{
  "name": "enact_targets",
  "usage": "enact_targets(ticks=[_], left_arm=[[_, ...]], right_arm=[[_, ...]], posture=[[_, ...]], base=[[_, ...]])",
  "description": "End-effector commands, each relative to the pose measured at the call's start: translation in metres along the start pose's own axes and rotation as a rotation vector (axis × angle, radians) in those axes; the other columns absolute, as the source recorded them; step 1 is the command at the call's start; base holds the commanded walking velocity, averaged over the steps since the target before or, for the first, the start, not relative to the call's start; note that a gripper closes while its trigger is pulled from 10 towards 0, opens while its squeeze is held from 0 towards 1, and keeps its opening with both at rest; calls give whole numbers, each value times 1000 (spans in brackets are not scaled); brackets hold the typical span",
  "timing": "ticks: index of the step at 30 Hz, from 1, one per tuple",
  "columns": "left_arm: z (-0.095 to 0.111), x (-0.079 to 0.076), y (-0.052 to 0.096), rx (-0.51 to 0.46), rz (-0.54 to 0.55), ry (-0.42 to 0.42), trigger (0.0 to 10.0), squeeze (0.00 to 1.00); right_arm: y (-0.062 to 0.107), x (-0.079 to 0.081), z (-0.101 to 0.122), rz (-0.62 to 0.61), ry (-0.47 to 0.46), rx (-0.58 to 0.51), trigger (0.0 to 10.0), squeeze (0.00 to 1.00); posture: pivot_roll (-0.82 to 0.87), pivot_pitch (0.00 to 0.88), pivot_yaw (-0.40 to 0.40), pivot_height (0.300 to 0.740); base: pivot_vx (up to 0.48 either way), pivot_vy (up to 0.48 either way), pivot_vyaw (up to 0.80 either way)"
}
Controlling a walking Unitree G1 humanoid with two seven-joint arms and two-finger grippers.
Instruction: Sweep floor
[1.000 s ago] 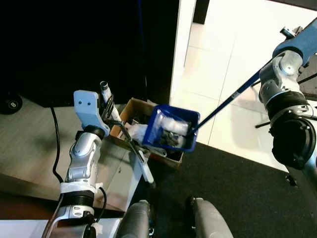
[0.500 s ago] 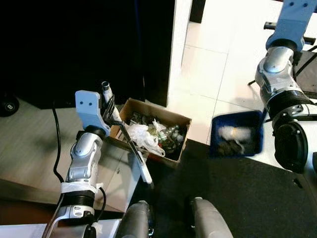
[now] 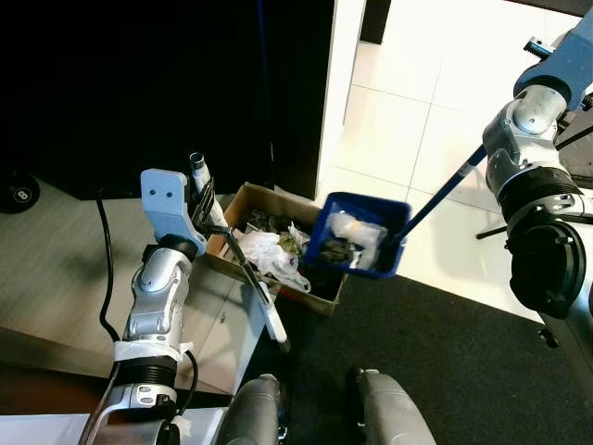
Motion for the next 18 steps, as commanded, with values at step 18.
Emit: enact_targets(ticks=[18], left_arm=[[10,-1,0,-41,-1,-2,10000,0]], right_arm=[[0,1,-12,0,-73,95,10000,0]], posture=[[120,59,-65,740]], base=[[0,0,0]])
Point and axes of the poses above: a point about 5 cm out from each wrist's last joint towards the gripper, its own y axis pointing back from the gripper into the wrist, its own z axis along the axis of the wrist's last joint, x = y × z, the point moved 6 cm from there along -y, pointing out of the wrist towards the gripper, and after that the axes turned 5 degrees about -y, right-handed, at the moved point
